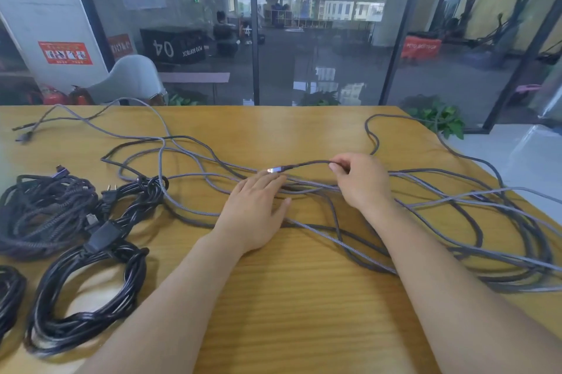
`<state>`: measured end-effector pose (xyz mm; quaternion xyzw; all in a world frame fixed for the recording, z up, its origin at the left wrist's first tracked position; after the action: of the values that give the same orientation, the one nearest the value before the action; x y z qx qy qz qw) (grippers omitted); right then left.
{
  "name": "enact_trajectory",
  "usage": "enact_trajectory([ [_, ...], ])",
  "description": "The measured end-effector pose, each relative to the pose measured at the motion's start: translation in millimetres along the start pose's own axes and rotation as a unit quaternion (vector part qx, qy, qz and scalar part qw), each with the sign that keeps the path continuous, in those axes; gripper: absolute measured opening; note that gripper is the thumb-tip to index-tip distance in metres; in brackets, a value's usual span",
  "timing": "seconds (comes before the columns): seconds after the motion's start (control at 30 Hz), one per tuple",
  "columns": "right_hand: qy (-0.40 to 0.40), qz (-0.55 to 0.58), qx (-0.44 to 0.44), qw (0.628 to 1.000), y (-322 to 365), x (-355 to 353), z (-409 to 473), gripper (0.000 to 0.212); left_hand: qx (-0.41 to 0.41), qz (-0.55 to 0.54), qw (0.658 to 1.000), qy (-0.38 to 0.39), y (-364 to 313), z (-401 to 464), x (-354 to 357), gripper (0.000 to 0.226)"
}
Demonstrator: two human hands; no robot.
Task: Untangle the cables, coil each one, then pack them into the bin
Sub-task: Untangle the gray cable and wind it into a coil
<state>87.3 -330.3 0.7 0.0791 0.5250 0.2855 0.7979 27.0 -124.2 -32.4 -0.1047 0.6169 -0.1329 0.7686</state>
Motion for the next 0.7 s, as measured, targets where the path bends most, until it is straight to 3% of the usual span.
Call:
enact_trajectory([
  [0.13,-0.202,0.193,0.025,0.960,-2,-24,3,0.016,-0.008,-0.002,1.000,0.005,12,-4,-1,0.056],
  [0.2,-0.216,0.259,0.018,0.941,0,-29,3,0.011,-0.013,-0.005,1.000,0.006,14,-7,-4,0.058],
  [0.43,-0.106,0.169,-0.023,0.980,3,-14,1,0.007,0.030,-0.058,0.997,0.053,12,-14,-13,0.089],
  [0.57,-0.018,0.262,0.005,0.965,5,-18,-5,0.018,0.034,-0.063,0.997,0.011,12,-14,-14,0.062],
  [0.7,0.102,0.213,-0.052,0.970,12,-45,-38,0.032,0.008,-0.083,0.996,-0.033,15,-10,-16,0.029],
])
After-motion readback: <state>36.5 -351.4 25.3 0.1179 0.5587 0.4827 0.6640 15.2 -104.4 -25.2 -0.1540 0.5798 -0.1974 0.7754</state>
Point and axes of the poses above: each hand's wrist, its own z-axis towards the middle knuckle, its own x-axis out of the palm, y = z × x, the point moved 4 cm from there along z, towards the middle knuckle, and after that the axes turned 11 degrees about -x, right-handed, at the moved point
